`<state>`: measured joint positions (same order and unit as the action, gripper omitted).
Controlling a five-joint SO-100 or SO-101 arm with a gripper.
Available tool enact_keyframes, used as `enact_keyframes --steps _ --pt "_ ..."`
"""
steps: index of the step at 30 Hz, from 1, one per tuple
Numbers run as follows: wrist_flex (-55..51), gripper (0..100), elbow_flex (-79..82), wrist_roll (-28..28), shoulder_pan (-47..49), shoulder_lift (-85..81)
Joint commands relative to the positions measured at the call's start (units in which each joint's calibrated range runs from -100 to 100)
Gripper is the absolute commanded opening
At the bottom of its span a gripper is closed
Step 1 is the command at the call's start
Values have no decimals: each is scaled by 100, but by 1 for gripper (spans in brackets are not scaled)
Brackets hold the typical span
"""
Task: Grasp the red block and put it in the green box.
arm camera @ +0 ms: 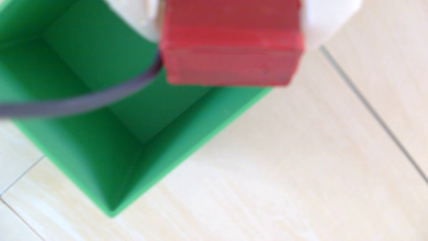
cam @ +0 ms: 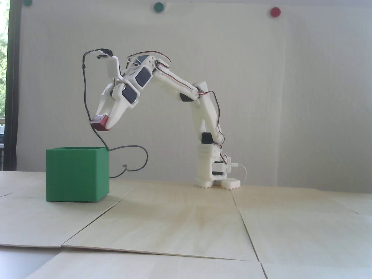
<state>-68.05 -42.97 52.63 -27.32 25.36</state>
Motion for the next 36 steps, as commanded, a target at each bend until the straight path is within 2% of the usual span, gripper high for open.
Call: enact_keyframes --steps 1,19,36 --pt "237 2 -556 10 -360 -866" --pt "178 2 -530 390 -754 -898" --pt "161 2 -494 385 -786 -890"
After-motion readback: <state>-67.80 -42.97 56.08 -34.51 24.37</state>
